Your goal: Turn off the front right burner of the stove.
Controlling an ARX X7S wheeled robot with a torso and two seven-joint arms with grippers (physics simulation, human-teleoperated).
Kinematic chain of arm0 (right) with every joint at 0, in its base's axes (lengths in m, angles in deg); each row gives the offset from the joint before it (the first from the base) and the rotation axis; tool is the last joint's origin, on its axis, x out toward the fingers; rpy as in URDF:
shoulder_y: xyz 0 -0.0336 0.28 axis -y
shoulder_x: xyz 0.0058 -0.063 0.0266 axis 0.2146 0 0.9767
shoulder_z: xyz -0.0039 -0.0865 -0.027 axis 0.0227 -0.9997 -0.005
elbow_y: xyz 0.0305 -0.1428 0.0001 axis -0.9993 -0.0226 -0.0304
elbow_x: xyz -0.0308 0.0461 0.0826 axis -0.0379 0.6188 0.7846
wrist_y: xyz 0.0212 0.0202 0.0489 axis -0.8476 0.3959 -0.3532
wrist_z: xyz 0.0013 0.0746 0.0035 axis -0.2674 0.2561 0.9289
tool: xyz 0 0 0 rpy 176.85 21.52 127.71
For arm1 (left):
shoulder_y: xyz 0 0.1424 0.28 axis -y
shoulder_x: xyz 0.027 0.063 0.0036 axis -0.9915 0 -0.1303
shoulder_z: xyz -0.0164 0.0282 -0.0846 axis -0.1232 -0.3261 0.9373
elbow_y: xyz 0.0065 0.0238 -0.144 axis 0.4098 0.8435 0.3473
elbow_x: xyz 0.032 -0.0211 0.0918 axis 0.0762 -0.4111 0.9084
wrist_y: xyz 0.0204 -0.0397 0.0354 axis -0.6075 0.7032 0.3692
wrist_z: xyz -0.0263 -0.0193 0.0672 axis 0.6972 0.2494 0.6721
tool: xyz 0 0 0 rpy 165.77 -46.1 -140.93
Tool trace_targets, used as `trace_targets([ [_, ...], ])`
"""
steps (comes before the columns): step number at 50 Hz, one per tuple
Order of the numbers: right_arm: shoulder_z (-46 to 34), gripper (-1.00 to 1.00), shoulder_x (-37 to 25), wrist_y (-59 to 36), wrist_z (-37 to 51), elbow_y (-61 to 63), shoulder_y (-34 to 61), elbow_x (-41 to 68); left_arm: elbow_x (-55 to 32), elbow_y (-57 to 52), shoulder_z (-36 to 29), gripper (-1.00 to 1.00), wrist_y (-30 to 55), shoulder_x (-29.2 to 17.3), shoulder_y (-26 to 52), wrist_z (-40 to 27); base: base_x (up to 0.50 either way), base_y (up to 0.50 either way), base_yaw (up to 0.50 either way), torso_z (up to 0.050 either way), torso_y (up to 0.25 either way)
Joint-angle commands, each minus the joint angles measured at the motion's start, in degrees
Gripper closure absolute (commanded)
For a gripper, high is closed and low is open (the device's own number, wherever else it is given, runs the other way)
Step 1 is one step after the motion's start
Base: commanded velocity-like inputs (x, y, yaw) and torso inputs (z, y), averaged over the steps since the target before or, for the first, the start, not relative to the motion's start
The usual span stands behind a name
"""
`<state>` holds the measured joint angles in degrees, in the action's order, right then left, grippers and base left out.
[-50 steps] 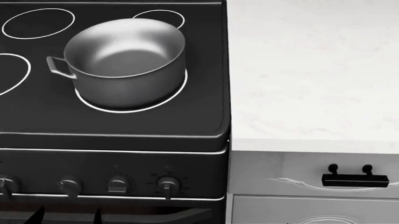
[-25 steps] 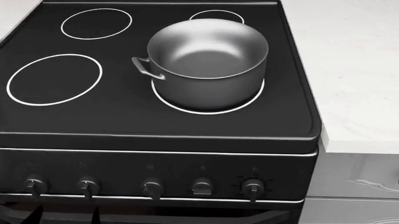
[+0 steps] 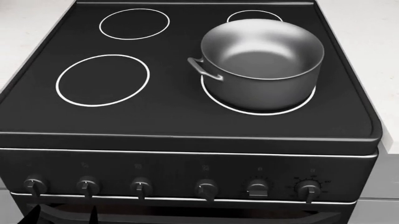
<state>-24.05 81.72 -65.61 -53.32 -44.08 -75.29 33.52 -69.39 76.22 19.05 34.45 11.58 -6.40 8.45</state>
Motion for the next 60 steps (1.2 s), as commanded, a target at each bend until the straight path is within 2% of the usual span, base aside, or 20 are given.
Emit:
trace_targets([
  [1, -0.38, -1.00, -0.42, -0.39, 0.44, -0.25, 0.12, 0.85, -0.40, -0.15, -0.52, -1.00, -0.02, -0.43, -0.06, -0.73, 0.00, 0.00, 0.00, 0.000, 0.000],
  [37, -1.95, -1.00, -1.57, -0.96, 1.65, 0.59, -0.07, 2.41, -1.08, -0.50, -2.14, -1.00, 0.06, -1.78, 0.31, -2.27, 0.00, 0.00, 0.00, 0.000, 0.000],
  [60, -2.22, -1.00, -2.20, -1.21, 2.78, 0.29, 0.34, 3.36, -1.50, 0.70, -3.07, -1.00, -0.03, -2.28, 1.13, -3.00, 0.00, 0.00, 0.00, -0.050, 0.000],
])
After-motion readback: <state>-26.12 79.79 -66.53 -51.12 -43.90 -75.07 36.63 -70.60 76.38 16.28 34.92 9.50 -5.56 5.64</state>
